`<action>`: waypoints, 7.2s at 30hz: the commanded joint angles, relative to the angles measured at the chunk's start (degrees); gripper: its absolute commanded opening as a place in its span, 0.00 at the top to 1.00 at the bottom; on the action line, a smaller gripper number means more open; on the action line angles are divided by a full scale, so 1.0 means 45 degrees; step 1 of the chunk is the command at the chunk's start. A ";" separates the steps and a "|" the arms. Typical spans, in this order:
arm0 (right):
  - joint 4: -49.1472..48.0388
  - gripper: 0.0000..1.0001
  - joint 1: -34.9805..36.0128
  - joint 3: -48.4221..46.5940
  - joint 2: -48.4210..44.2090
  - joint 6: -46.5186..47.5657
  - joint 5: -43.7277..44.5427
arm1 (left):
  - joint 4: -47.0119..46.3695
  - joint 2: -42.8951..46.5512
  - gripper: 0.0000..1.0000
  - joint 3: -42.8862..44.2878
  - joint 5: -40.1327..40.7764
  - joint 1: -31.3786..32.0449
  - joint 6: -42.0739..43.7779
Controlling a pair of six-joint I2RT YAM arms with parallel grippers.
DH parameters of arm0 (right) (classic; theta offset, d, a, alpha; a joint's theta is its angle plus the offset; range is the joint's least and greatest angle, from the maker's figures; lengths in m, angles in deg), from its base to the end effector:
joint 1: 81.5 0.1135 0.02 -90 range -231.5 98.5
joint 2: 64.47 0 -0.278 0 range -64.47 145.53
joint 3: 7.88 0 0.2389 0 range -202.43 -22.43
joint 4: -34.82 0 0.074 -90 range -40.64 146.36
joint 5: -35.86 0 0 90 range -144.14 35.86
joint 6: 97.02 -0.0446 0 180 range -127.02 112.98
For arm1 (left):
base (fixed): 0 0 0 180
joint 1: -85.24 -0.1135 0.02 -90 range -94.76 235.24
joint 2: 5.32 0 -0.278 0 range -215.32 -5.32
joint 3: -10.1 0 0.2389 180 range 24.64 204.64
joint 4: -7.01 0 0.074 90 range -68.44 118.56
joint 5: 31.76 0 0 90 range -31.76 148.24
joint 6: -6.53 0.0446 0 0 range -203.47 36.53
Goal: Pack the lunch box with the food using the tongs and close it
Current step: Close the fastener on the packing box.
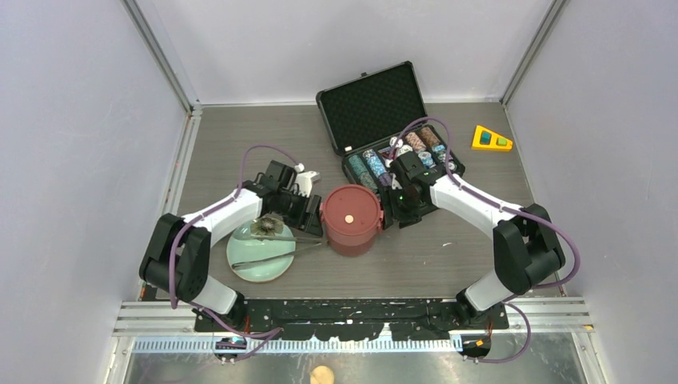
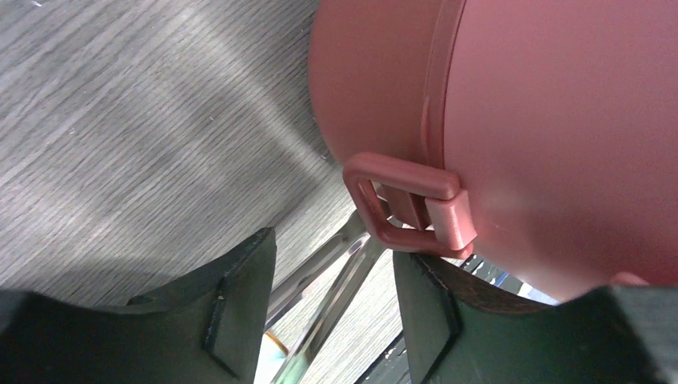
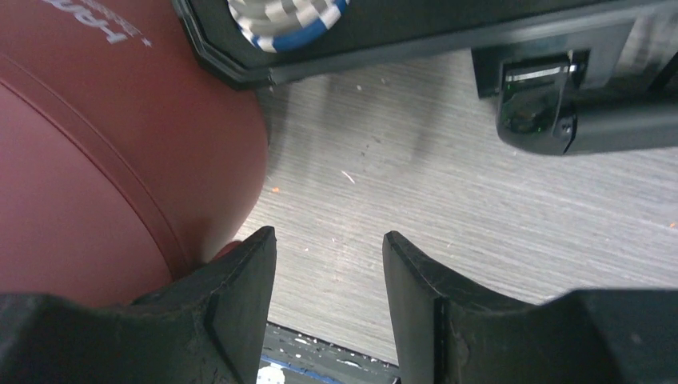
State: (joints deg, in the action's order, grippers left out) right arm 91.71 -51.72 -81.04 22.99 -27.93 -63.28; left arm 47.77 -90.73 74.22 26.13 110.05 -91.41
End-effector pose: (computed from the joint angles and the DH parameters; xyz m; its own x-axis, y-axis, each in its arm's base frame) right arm 0.2371 0.1438 0.2205 -0.9584 -0.1424 -0.2475 -0.2064 0.9445 0.2555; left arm 0.2376 -0.1360 0.2051 -0.8745 0.2753 -0.3993 0.4652 0.7091 -0.5298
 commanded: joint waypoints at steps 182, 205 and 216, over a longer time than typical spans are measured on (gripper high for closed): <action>-0.2875 0.62 0.2177 -0.0455 0.0935 -0.2525 -0.0823 | -0.1148 0.0120 0.73 0.0226 0.1475 0.0943 -0.4900; -0.3383 0.64 0.2877 -0.0901 0.1366 -0.2713 -0.1551 | -0.1436 -0.0696 0.83 0.0776 0.1530 0.1891 -0.4991; -0.3740 0.65 0.3007 -0.1013 0.1540 -0.3281 -0.2293 | -0.1746 -0.1025 0.86 0.1012 0.1251 0.2190 -0.5262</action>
State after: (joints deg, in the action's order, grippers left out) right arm 87.19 -42.74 -81.36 29.37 -39.88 -60.42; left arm 50.00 -94.77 74.33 41.84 115.93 -112.63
